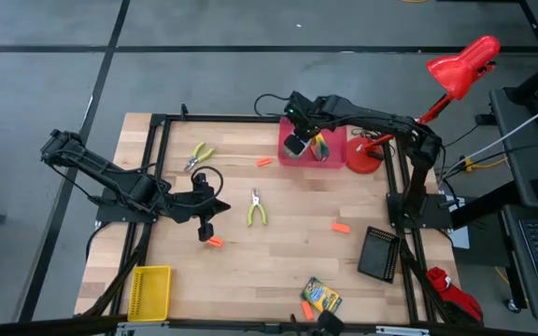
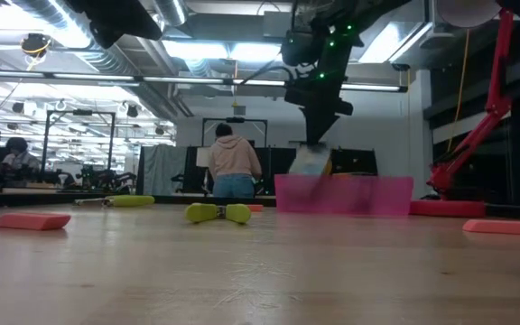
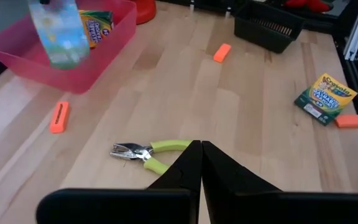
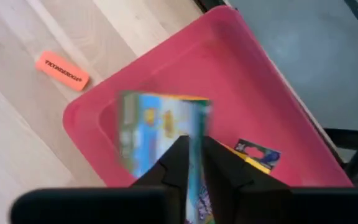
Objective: Pick & Place School Supplies
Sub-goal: Put the yellow crayon box into the red bin
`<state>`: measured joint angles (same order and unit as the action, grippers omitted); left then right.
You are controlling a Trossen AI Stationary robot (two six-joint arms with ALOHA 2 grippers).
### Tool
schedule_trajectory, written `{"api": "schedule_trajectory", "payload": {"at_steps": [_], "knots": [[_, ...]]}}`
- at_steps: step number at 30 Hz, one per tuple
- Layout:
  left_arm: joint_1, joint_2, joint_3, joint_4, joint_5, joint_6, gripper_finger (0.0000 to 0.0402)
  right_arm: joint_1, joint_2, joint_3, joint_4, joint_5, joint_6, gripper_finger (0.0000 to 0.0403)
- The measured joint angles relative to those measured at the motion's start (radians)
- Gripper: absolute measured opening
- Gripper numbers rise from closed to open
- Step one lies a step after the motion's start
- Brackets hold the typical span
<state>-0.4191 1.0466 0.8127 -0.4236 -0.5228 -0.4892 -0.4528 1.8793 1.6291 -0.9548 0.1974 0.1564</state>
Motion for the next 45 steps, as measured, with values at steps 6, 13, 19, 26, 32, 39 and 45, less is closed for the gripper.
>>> {"api": "schedule_trajectory", "payload": {"at_steps": [6,13,19,26,32,39,45], "knots": [[0.0,0.0,0.0,0.001,0.009,-0.013,0.0003,-0.023,-0.002,0.0,-0.015,0.011,0.038,0.0088],[0.0,0.0,0.0,0.009,0.01,-0.022,0.0003,-0.034,-0.019,0.0,-0.111,-0.162,0.072,0.0099],[0.0,0.0,0.0,0.008,0.009,-0.016,0.0003,0.088,-0.062,0.0,-0.213,-0.39,0.071,0.0092],[0.0,0.0,0.0,0.0,-0.006,-0.014,0.0003,0.44,-0.077,-0.001,-0.273,-0.493,0.079,0.0093],[0.0,0.0,0.0,-0.003,0.007,-0.013,0.0003,0.741,-0.077,-0.056,-0.259,-0.355,0.303,0.0092],[0.0,0.0,0.0,0.001,0.175,-0.013,0.0003,0.956,-0.077,-0.13,-0.084,-0.267,0.672,0.0091],[0.0,0.0,-0.014,0.049,0.357,-0.013,0.0003,1.099,-0.077,-0.132,-0.032,-0.088,0.98,0.0091]]}}
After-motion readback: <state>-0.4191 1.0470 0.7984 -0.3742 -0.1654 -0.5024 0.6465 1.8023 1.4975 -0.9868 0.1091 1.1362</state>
